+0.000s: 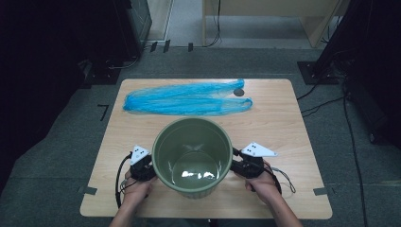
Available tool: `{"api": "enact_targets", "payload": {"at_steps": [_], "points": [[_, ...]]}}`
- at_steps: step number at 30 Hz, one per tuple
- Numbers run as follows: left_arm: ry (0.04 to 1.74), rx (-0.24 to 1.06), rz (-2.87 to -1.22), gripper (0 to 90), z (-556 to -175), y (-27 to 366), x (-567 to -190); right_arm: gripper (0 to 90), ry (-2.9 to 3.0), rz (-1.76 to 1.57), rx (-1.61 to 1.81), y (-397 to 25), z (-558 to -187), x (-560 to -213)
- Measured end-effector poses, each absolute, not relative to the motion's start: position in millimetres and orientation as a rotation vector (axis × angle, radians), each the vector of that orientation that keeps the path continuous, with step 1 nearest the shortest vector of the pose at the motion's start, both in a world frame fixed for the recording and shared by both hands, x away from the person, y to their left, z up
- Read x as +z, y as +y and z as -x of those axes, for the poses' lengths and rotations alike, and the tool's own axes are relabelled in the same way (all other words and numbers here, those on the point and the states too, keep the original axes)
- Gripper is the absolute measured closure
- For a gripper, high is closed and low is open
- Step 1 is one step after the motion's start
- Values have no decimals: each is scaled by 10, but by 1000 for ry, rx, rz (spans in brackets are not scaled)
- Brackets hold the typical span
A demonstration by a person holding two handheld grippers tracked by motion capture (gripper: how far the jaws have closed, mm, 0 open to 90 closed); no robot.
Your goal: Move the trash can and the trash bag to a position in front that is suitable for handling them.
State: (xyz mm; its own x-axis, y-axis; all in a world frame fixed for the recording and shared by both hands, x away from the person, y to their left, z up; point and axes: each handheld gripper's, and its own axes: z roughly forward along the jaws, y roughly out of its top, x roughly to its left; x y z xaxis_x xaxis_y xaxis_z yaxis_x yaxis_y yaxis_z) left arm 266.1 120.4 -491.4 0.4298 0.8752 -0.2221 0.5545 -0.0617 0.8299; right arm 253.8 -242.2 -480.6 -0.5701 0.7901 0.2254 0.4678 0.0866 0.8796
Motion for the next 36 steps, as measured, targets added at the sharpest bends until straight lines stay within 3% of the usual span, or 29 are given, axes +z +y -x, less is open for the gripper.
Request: {"api": "enact_targets", "payload": {"at_steps": [2,4,8,19,25,27,36], "points": [[1307,462,-1734,461,-2705,1278,-4937,563,2000,-1278,1449,-2455,-2628,-4790],[1361,507,-1755,403,-2745,1345,-4965,473,1942,-1306,1401,-2459,-2735,-4776],[1469,621,-1820,195,-2816,1397,-5043,332,1869,-1341,1314,-2412,-2982,-4762],[1529,689,-1881,169,-2877,1502,-5175,284,1716,-1540,1179,-2183,-4041,-4707],[1520,671,-1878,170,-2868,1495,-5181,415,1757,-1462,958,-1952,-4518,-4917],[1518,671,-1876,170,-2866,1497,-5183,565,1770,-1509,902,-1919,-4683,-4997],[1509,665,-1887,170,-2867,1496,-5180,778,1768,-1684,895,-2077,-4843,-5203]]}}
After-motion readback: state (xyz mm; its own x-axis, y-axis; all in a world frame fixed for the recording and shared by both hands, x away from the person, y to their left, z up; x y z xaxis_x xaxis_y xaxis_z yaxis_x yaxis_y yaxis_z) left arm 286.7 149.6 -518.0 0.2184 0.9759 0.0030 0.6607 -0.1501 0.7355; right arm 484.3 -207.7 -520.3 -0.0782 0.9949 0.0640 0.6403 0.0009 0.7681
